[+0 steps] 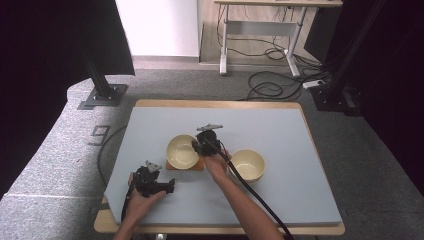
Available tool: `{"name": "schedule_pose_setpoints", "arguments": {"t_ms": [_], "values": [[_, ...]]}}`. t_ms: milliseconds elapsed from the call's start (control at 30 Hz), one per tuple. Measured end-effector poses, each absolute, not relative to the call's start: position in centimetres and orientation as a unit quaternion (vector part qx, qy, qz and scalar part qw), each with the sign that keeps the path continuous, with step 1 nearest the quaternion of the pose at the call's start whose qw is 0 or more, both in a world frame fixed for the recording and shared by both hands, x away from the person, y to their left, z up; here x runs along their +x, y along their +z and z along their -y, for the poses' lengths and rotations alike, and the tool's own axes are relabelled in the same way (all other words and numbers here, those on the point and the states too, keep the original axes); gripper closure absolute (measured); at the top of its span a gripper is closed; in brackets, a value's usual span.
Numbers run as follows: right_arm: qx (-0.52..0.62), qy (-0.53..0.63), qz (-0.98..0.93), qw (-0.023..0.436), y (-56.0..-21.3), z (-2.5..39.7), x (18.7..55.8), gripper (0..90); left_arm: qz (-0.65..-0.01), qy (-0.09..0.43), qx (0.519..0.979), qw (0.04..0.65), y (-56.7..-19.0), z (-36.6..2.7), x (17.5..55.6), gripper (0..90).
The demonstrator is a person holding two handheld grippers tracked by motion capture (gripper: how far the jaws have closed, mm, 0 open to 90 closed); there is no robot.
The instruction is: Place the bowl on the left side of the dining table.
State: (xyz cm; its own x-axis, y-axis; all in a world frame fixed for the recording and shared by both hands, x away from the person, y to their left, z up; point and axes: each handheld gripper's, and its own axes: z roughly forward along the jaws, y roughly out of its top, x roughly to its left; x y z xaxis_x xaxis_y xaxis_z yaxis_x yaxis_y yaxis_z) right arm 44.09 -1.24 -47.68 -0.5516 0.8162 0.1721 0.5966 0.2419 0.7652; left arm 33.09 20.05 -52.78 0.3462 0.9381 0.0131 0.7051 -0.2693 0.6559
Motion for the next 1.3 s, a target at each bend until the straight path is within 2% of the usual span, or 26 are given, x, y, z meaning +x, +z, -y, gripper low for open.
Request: {"name": "schedule_pose_setpoints", "arguments": {"t_ms": [500,833,1300], "values": [[0.462,0.402,-0.780,0.127,-48.6,1.0,44.5,81.2,-0.534,0.206,0.769,0.284,-52.8,-20.0,33.1,0.2],[0.448,0.381,-0.793,0.159,-48.5,0.6,44.7,82.0,-0.534,0.206,0.769,0.284,-52.8,-20.0,33.1,0.3],[0.466,0.358,-0.790,0.176,-48.5,0.8,45.6,81.3,-0.534,0.206,0.769,0.284,-52.8,-20.0,33.1,0.3]]}}
